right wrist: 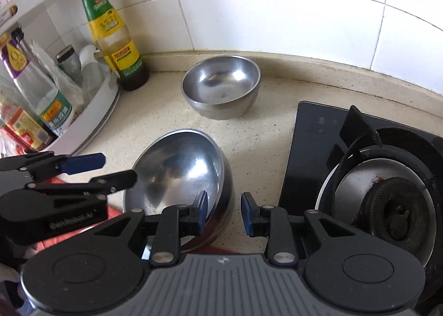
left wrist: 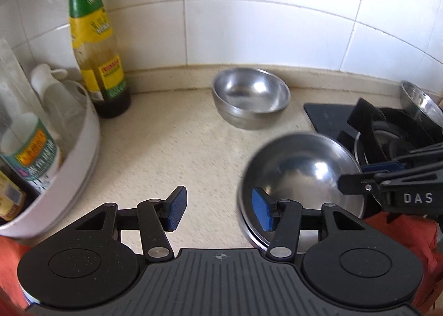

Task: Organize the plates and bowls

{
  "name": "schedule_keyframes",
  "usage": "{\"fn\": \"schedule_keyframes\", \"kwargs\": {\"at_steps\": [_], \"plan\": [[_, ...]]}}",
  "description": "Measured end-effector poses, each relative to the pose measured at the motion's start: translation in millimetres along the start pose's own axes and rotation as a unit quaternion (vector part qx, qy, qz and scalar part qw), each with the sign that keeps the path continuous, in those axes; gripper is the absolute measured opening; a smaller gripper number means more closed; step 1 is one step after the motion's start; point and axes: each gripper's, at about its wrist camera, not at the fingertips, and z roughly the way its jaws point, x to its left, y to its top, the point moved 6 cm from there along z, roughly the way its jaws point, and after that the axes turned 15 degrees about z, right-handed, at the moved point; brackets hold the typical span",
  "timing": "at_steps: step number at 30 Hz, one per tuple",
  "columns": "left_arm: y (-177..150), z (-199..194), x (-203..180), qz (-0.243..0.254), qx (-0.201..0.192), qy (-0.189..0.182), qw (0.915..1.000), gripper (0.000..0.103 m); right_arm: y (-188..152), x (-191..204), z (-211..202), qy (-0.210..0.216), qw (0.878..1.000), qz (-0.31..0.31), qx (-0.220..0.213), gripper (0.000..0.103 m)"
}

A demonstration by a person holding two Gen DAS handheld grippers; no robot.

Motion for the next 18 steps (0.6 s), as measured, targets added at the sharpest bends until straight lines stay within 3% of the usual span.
{"fn": "schedule_keyframes", "kwargs": {"at_steps": [6,8,14,18], "plan": [[24.0,2.5,11.2,0.005,-0.010,0.003,0.9999,0.063,31.7,5.9,-8.7,0.010,0.999,0.010,-0.042,0.028],[36.7,6.8,13.3,0.011,-0.014,0.002,0.9998,0.069,47.8,11.0,-3.6,0.012,0.999,0.014,-0.051,0.028],[74.9,31.9,33.1,-0.011,-0.007,0.000,0.9999,0.073,92.9,19.5,28.9,-0.002,0.998,0.024,-0.051,0.028],[91.2,64.4,38.2,-0.026,0.017,-0.012,0.9994,0.075,109.9,15.0,56.9,-0.013,0.999,0.037,-0.033,0.028]]}}
